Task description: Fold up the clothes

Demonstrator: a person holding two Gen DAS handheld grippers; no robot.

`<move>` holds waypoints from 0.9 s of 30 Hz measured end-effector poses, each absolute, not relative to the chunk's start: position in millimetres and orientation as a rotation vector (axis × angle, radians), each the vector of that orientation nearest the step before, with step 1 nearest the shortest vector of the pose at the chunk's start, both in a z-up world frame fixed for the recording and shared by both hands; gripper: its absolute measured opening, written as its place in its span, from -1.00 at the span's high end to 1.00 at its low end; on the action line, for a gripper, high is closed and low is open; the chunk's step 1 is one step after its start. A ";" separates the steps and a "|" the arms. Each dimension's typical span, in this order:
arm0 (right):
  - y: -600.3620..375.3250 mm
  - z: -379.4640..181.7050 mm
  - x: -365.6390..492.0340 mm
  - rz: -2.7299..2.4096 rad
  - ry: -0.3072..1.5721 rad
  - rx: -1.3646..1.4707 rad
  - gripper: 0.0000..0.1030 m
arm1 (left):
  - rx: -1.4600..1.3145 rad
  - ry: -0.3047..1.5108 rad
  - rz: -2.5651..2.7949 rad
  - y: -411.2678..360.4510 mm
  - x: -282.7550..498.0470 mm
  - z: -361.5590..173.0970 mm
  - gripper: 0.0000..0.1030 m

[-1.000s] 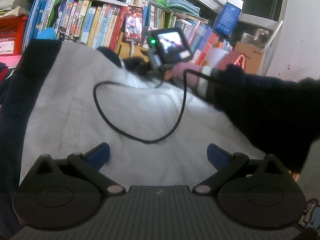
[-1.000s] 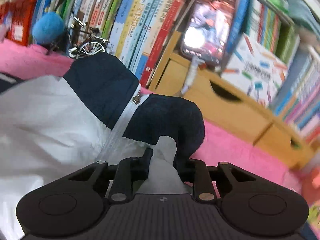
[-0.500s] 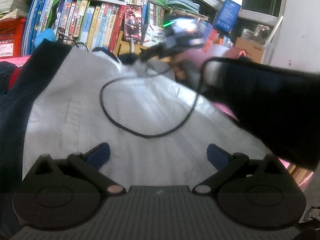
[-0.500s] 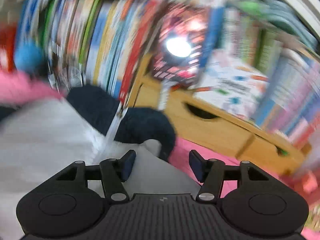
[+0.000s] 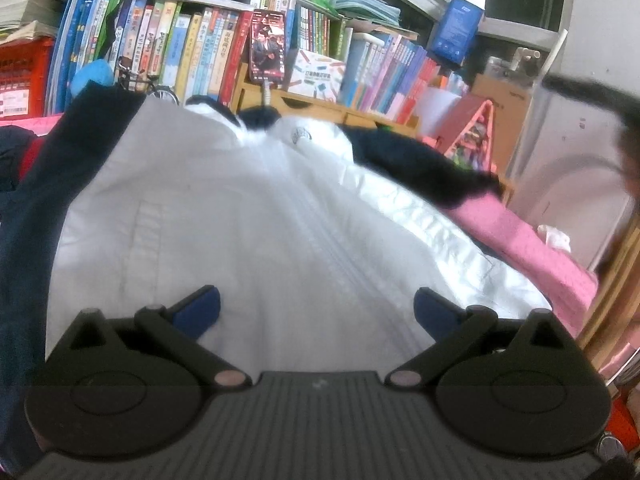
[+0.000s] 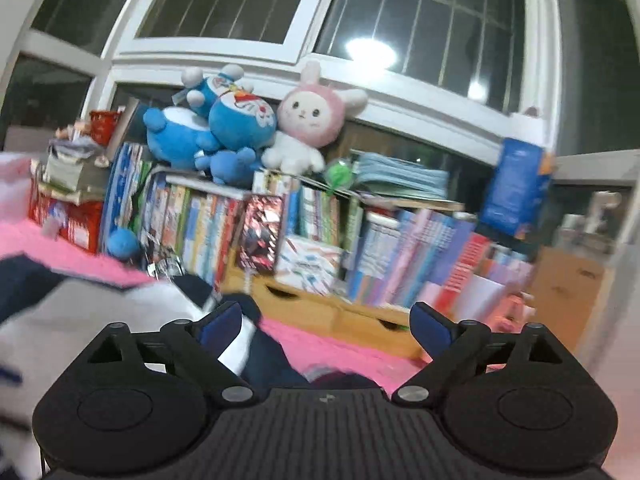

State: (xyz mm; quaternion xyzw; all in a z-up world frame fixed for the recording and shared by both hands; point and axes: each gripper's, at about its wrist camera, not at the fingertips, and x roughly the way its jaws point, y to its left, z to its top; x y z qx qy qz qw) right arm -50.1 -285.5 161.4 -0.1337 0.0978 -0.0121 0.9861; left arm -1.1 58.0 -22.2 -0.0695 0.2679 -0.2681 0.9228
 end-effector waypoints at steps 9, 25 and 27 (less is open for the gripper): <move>-220.6 48.9 -158.2 0.219 0.422 -0.462 -0.79 | -0.065 0.486 -0.314 72.8 -70.1 -3.4 -1.00; -112.7 -10.6 -158.2 0.376 0.297 -0.590 -0.93 | 0.104 0.473 -0.270 79.4 -109.0 -18.1 -1.00; -105.9 -11.3 -153.7 0.335 0.271 -0.590 -0.99 | 0.096 0.461 -0.303 78.8 -111.9 -16.3 -1.00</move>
